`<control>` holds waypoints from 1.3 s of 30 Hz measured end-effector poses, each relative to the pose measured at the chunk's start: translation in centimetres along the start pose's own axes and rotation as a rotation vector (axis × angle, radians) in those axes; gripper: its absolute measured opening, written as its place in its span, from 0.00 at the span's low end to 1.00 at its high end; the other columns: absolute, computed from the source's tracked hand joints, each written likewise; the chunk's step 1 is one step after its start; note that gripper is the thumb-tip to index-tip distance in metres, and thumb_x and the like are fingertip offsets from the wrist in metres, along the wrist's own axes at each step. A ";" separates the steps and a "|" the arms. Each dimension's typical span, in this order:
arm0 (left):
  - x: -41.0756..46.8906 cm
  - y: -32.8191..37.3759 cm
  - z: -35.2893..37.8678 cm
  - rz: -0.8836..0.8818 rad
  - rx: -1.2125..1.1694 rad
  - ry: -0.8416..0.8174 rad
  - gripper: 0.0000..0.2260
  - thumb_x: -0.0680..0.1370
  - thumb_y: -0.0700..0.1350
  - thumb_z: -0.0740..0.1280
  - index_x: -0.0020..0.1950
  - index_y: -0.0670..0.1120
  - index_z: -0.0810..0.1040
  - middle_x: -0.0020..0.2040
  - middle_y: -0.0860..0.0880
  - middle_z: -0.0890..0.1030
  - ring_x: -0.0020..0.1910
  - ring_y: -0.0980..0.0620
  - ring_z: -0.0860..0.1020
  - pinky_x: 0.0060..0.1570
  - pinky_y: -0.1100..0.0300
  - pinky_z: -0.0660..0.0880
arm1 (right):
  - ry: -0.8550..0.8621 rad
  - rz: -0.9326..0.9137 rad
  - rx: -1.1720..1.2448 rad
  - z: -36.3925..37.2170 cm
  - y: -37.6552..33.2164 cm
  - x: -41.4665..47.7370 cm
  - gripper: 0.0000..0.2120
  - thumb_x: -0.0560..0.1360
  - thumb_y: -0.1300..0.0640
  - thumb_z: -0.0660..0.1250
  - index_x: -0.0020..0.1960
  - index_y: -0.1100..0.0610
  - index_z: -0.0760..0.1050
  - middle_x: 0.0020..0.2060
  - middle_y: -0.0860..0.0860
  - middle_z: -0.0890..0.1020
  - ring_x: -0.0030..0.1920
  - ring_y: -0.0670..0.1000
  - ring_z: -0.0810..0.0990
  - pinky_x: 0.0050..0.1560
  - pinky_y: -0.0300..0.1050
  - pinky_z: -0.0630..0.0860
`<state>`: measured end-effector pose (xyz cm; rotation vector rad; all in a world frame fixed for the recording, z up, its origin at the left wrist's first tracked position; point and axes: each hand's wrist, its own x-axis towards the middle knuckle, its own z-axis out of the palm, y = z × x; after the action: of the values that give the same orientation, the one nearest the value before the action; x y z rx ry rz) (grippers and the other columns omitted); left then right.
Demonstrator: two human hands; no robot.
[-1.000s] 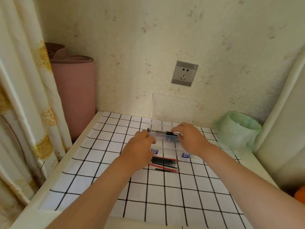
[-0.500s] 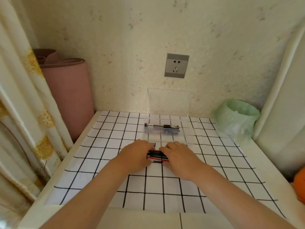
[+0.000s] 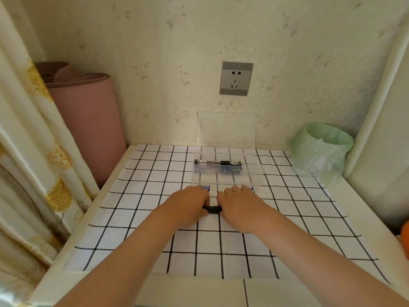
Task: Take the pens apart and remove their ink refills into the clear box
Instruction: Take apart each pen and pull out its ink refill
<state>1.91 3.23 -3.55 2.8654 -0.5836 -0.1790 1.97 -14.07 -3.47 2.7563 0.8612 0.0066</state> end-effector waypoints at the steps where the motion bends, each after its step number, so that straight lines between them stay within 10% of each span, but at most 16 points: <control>1: 0.0 0.1 0.0 0.000 0.005 -0.016 0.08 0.79 0.48 0.65 0.57 0.49 0.77 0.53 0.50 0.75 0.48 0.53 0.71 0.50 0.56 0.74 | -0.008 0.001 -0.010 0.0 -0.1 0.0 0.13 0.82 0.55 0.54 0.64 0.58 0.67 0.58 0.56 0.75 0.58 0.56 0.72 0.58 0.50 0.65; 23: -1.2 0.4 1.0 0.077 0.141 0.014 0.09 0.82 0.48 0.60 0.59 0.45 0.72 0.55 0.47 0.73 0.52 0.51 0.69 0.50 0.57 0.70 | 0.105 -0.116 -0.098 0.7 -0.7 -0.6 0.14 0.82 0.57 0.50 0.62 0.60 0.69 0.53 0.56 0.76 0.53 0.56 0.73 0.51 0.48 0.64; 28: -1.3 0.4 1.4 0.103 0.222 0.042 0.08 0.83 0.43 0.58 0.60 0.44 0.71 0.55 0.46 0.74 0.51 0.49 0.71 0.47 0.58 0.67 | 0.140 -0.149 -0.026 1.0 -0.1 -0.6 0.10 0.79 0.52 0.64 0.54 0.58 0.74 0.45 0.53 0.78 0.45 0.54 0.76 0.44 0.47 0.69; 34: -0.7 0.2 -1.0 0.063 -0.039 0.091 0.03 0.83 0.45 0.59 0.54 0.48 0.71 0.44 0.51 0.75 0.40 0.54 0.72 0.35 0.61 0.66 | 0.125 -0.080 0.156 -0.8 0.9 -0.5 0.06 0.80 0.62 0.57 0.56 0.55 0.68 0.41 0.50 0.72 0.39 0.50 0.70 0.34 0.43 0.59; 39: 1.4 -0.4 -2.8 0.027 -0.224 0.281 0.10 0.81 0.44 0.62 0.62 0.48 0.74 0.52 0.50 0.77 0.49 0.53 0.75 0.45 0.62 0.72 | 0.236 -0.030 0.107 -2.5 4.0 1.9 0.06 0.81 0.59 0.57 0.56 0.55 0.71 0.46 0.51 0.77 0.39 0.51 0.71 0.39 0.45 0.63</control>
<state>3.80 3.50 -1.01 2.6011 -0.5096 0.1516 5.60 -15.60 -0.17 2.8825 0.9877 0.2942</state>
